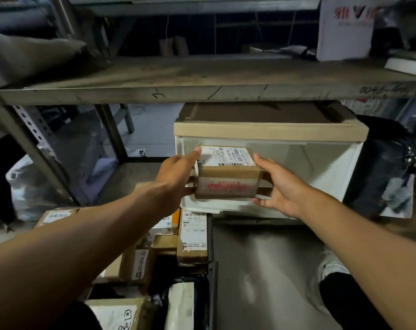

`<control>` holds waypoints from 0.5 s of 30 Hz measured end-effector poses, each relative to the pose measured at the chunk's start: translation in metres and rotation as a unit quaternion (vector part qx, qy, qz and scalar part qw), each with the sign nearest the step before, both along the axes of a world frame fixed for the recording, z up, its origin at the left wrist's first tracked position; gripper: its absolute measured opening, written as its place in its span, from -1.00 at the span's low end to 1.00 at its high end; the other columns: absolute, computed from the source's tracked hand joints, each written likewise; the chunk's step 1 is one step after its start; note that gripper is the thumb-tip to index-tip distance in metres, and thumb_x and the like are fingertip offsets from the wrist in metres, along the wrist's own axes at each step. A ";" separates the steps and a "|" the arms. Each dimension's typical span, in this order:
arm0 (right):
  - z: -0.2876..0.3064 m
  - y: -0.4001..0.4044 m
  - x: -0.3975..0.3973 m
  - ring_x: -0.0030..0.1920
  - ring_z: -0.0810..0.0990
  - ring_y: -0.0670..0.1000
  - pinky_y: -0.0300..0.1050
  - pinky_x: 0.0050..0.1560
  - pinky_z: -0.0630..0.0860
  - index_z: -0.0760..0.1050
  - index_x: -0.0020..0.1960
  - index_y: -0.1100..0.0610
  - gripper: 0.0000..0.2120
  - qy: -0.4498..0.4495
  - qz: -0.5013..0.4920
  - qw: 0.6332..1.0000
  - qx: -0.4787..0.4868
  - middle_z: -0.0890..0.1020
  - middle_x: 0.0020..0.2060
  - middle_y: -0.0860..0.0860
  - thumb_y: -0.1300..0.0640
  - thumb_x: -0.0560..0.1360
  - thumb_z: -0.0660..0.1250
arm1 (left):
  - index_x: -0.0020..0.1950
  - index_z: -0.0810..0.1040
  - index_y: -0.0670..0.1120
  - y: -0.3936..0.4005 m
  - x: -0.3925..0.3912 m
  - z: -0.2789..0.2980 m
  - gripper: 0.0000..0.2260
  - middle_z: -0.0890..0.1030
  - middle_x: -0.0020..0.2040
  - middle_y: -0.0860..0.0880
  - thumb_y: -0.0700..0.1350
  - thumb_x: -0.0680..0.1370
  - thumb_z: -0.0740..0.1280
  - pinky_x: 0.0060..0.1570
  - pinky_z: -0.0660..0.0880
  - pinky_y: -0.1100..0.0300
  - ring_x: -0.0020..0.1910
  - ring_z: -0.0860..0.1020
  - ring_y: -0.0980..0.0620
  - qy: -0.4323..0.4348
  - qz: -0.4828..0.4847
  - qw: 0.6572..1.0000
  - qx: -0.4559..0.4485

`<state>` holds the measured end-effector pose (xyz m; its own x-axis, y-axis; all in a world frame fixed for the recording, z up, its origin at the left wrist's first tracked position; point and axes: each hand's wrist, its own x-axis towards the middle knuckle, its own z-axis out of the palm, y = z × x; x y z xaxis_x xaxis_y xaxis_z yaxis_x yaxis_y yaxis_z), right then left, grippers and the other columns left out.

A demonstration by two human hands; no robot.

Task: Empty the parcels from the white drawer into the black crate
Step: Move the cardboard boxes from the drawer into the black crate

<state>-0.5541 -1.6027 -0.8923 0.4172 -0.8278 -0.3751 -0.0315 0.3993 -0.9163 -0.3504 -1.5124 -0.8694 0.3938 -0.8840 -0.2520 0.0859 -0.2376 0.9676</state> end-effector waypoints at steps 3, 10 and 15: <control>-0.002 -0.003 -0.005 0.10 0.63 0.11 0.01 -0.08 0.54 0.59 0.10 -0.04 -0.67 -0.009 -0.004 1.000 0.027 0.69 0.00 0.03 -0.26 0.57 0.28 | 0.37 0.49 -0.11 0.004 0.005 -0.001 -0.45 0.60 0.25 -0.13 0.28 0.62 0.14 0.17 0.57 -0.12 0.15 0.62 -0.17 0.001 -0.010 1.000 0.010; -0.007 -0.004 -0.008 0.00 0.61 0.12 0.01 -0.11 0.55 0.55 0.19 0.09 -0.76 0.007 -0.008 0.999 0.030 0.64 0.04 0.14 0.10 0.64 0.17 | 0.45 0.42 -0.01 0.008 0.007 -0.004 -0.45 0.53 0.29 -0.08 0.31 0.63 0.06 -0.03 0.50 0.09 0.21 0.54 -0.10 -0.055 -0.058 0.996 0.038; -0.010 -0.006 -0.008 -0.06 0.61 0.06 -0.05 -0.12 0.57 0.56 0.01 0.08 -0.80 0.043 -0.019 0.999 -0.007 0.61 -0.09 0.08 0.36 0.53 0.32 | 0.47 0.41 0.01 0.002 0.005 -0.007 -0.46 0.55 0.23 -0.12 0.30 0.62 0.12 -0.04 0.46 0.10 0.14 0.53 -0.05 -0.093 -0.063 0.993 0.047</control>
